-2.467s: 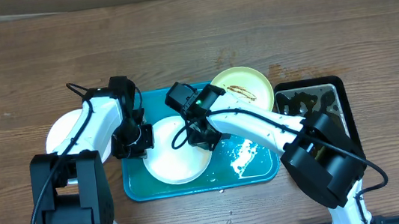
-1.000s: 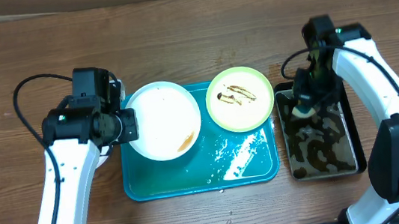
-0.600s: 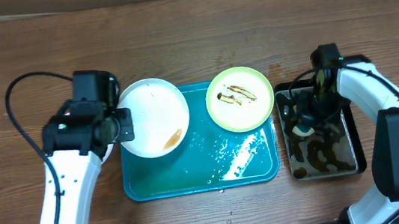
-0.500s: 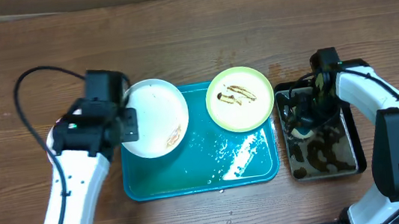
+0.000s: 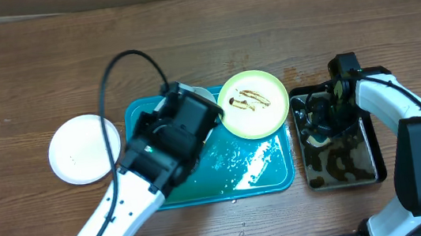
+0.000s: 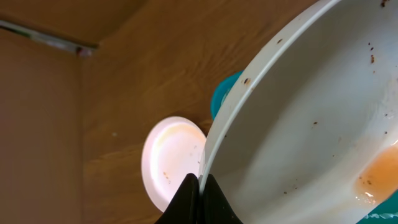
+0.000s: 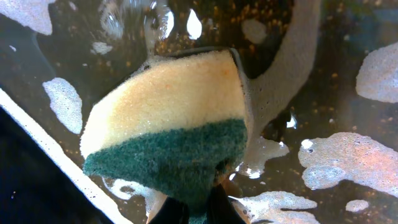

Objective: Clean dirty plates on tray and stack at the side
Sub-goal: 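Carry the white plate left and stack it on the cleaned plate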

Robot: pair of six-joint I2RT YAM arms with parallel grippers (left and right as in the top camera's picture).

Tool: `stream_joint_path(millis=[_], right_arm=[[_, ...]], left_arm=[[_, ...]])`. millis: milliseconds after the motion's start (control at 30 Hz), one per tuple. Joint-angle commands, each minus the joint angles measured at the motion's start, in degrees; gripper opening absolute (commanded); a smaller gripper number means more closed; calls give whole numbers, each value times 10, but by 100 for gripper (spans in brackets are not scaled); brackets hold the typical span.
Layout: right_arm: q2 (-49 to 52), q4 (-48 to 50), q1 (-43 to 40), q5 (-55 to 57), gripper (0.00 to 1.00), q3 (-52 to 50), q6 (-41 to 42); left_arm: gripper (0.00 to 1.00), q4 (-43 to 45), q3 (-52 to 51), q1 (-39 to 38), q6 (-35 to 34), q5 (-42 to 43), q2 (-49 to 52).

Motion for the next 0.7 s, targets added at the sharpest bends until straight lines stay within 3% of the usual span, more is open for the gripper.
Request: stream_joint_path(millis=[0, 667], right_arm=[[2, 2, -1, -4, 4, -15, -3], [2, -1, -1, -4, 4, -15, -3]], left_arm=[[4, 3, 10, -26, -19, -77, -5], [4, -3, 10, -25, -38, -78, -5]])
